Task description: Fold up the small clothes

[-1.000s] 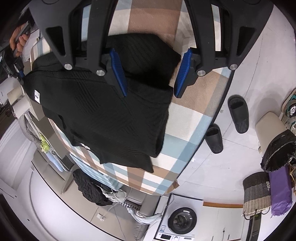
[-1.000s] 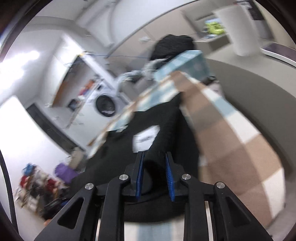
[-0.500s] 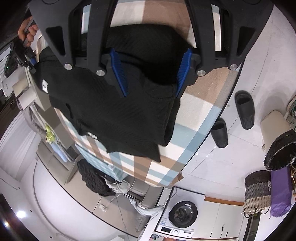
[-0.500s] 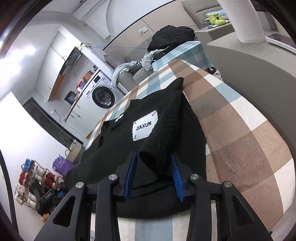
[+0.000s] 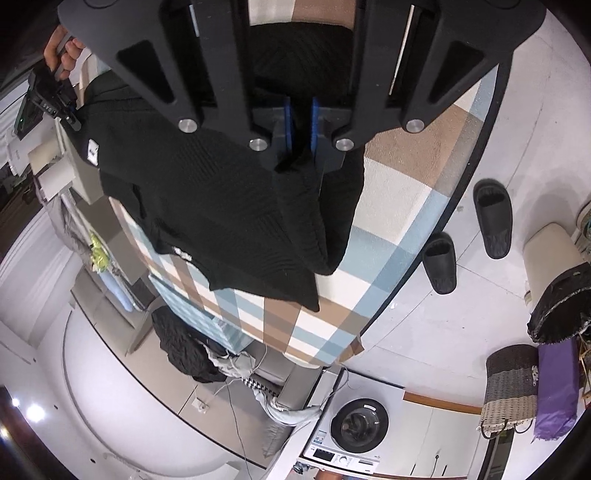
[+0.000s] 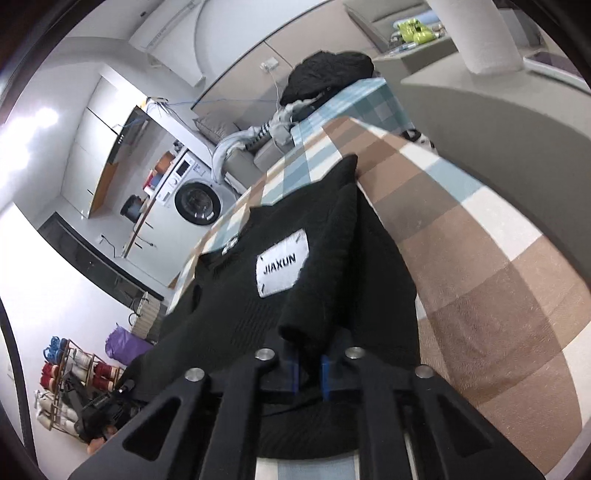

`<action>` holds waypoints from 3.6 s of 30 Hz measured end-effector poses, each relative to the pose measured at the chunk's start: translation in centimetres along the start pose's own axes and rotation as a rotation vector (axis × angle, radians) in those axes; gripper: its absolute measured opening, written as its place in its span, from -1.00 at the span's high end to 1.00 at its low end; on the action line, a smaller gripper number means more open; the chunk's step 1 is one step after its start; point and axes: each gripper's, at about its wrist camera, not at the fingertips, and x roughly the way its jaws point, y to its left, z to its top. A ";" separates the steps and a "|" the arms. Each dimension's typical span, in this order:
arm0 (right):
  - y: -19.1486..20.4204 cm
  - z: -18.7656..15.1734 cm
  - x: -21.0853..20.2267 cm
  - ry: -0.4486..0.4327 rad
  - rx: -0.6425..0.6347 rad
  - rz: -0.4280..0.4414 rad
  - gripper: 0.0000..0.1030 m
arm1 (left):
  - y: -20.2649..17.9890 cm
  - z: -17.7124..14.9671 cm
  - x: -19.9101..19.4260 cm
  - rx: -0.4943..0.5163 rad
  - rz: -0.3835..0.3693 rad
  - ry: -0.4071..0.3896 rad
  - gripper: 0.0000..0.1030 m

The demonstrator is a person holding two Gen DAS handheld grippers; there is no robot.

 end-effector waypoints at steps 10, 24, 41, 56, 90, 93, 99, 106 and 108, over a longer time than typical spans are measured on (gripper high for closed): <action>0.4 3.6 -1.8 -0.114 0.115 0.076 0.88 | -1.1 3.8 -1.6 -0.010 -0.056 -0.082 0.93; 2.8 9.3 2.0 -0.153 0.202 0.022 0.89 | -3.4 11.7 3.3 -0.024 -0.051 -0.095 0.93; 2.0 14.4 12.1 -0.081 0.296 -0.172 0.66 | -2.4 15.6 16.8 -0.036 0.040 0.082 0.71; 2.0 13.5 9.8 -0.007 0.053 -0.288 0.05 | -2.3 14.8 14.3 0.056 0.124 0.028 -0.20; 1.1 12.8 12.0 -0.024 0.035 -0.359 0.38 | -2.3 13.5 15.4 0.107 0.167 0.103 -0.20; 1.4 13.0 12.8 -0.018 0.017 -0.377 0.38 | -2.3 13.6 15.6 0.106 0.166 0.105 -0.20; 3.0 12.6 12.0 -0.056 -0.028 -0.324 0.38 | -2.4 13.4 15.9 0.117 0.164 0.111 -0.20; 3.7 12.8 13.0 -0.035 -0.072 -0.340 0.40 | -2.6 13.3 16.2 0.116 0.154 0.113 -0.20; 3.7 12.8 13.8 -0.007 -0.082 -0.368 0.40 | -2.6 13.3 16.2 0.118 0.155 0.113 -0.20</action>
